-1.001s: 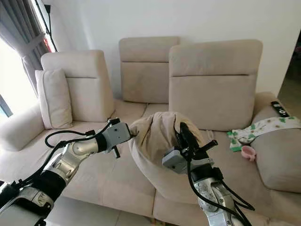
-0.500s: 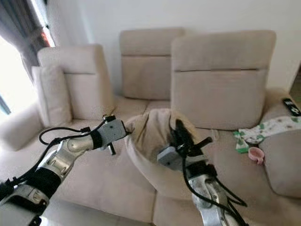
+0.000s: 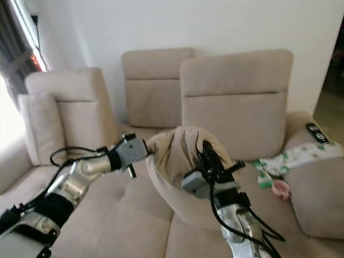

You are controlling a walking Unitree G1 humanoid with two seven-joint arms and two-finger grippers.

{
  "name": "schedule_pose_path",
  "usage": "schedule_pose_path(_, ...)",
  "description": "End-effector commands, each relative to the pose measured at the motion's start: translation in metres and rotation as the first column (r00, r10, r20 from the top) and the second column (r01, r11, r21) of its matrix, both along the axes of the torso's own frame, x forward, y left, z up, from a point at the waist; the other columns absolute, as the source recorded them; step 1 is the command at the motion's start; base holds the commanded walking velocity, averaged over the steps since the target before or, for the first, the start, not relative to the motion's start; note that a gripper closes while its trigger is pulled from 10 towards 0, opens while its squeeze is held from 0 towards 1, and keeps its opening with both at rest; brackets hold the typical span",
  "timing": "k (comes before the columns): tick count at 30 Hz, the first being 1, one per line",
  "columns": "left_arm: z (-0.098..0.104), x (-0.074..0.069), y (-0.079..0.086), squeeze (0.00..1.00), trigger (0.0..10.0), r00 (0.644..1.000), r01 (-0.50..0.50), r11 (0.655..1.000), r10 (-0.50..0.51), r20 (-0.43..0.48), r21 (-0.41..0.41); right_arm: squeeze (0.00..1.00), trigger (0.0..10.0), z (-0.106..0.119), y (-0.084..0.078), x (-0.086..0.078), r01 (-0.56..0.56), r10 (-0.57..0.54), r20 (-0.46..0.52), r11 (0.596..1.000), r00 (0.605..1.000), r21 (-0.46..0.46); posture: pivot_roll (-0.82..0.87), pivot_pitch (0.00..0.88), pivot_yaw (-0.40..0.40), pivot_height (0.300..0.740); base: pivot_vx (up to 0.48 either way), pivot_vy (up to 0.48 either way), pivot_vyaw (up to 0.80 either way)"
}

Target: Move the pillow to the sofa from floor

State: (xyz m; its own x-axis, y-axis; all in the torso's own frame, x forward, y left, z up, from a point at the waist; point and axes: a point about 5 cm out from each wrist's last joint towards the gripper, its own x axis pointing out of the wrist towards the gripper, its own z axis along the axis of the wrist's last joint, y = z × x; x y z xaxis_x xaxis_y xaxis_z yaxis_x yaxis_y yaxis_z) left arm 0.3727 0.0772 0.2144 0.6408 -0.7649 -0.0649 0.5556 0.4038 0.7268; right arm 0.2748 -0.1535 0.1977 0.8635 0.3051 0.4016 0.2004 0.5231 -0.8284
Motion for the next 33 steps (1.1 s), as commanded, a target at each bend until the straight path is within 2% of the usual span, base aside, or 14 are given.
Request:
schedule_pose_path(1,0.031,-0.008,-0.018,0.00,10.0,0.983,0.114,0.993,-0.107,0.148,-0.037,0.00,10.0,0.000,0.027,-0.004,-0.122,0.122,-0.006,0.992,0.993,-0.014,-0.13,0.000,0.147,0.740,0.266,0.000,0.00)
schedule_pose_path(21,0.030,-0.008,-0.021,0.00,10.0,0.982,0.116,0.993,-0.109,0.154,-0.035,0.00,10.0,-0.001,0.027,-0.005,-0.118,0.117,-0.011,0.993,0.993,-0.016,-0.13,0.000,0.149,0.740,0.256,0.000,0.00)
schedule_pose_path(26,0.031,-0.008,-0.025,0.00,10.0,0.981,0.121,0.992,-0.113,0.156,-0.045,0.00,10.0,-0.003,0.026,-0.003,-0.110,0.110,-0.026,0.994,0.994,-0.015,-0.13,0.000,0.148,0.740,0.000,0.000,0.00)
schedule_pose_path(30,0.036,-0.005,-0.028,0.00,10.0,0.981,0.095,0.994,-0.084,0.177,-0.058,0.00,10.0,-0.010,0.024,0.001,-0.085,0.084,-0.082,0.996,0.993,-0.013,-0.13,0.000,0.147,0.740,0.000,0.000,0.00)
schedule_pose_path(32,0.043,-0.001,-0.034,0.00,10.0,0.980,0.068,0.994,-0.050,0.191,-0.090,0.00,10.0,-0.017,0.020,0.007,-0.043,0.045,-0.143,0.999,0.989,0.022,-0.13,0.000,0.146,0.740,0.000,0.000,0.00)
schedule_pose_path(33,0.043,-0.001,-0.034,0.00,10.0,0.980,0.068,0.994,-0.050,0.191,-0.090,0.00,10.0,-0.017,0.020,0.007,-0.043,0.045,-0.143,0.999,0.989,0.022,-0.13,0.000,0.146,0.740,0.000,0.000,0.00)
